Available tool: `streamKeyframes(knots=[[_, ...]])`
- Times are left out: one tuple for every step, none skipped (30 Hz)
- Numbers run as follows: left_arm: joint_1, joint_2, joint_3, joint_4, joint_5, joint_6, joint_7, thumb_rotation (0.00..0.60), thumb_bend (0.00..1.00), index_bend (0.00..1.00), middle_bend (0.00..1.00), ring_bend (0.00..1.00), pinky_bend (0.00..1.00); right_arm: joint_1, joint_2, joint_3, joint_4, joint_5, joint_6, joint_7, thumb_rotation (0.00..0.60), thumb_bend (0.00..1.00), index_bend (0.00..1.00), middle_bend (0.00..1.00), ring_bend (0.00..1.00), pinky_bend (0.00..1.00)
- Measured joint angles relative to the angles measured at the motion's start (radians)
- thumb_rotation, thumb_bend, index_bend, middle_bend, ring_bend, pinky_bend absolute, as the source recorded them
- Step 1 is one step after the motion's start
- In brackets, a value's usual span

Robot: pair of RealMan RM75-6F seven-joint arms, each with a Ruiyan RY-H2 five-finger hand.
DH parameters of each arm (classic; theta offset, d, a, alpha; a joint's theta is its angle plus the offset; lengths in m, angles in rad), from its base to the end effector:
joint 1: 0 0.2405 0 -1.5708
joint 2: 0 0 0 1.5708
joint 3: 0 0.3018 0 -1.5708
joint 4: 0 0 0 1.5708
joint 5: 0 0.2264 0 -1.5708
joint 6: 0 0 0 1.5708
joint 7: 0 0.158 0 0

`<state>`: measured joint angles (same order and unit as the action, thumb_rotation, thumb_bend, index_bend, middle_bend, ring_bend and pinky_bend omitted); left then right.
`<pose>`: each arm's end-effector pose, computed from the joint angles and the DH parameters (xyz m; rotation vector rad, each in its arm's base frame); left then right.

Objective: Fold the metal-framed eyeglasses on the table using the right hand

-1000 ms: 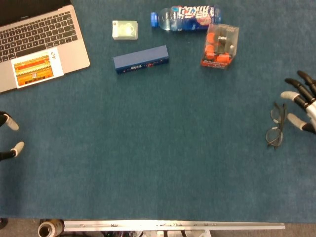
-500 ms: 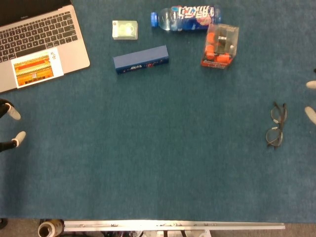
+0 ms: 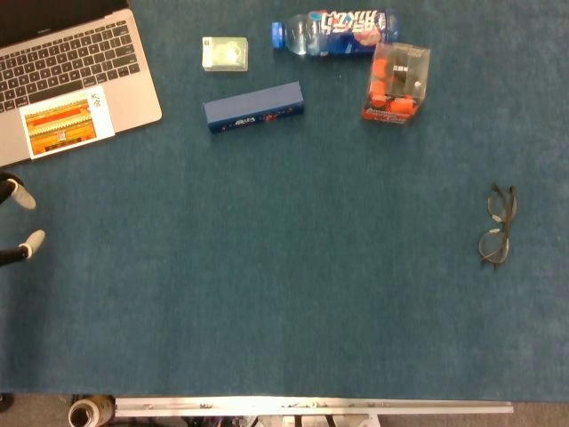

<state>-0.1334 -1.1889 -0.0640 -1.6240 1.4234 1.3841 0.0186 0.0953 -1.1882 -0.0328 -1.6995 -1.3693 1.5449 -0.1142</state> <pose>-0.3544 0.2187 0.1279 -1.3832 -1.0262 -0.9019 -0.3546 -0.1816 0.1334 1.2955 -1.0055 0.8415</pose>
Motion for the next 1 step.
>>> streamKeyframes(knots=[[0.0, 0.0, 0.0, 0.001, -0.001, 0.0, -0.004, 0.6, 0.16, 0.49, 0.36, 0.24, 0.51, -0.007, 0.001, 0.002, -0.007, 0.001, 0.005, -0.001, 0.6, 0.21, 0.37, 0.25, 0.09, 0.3]])
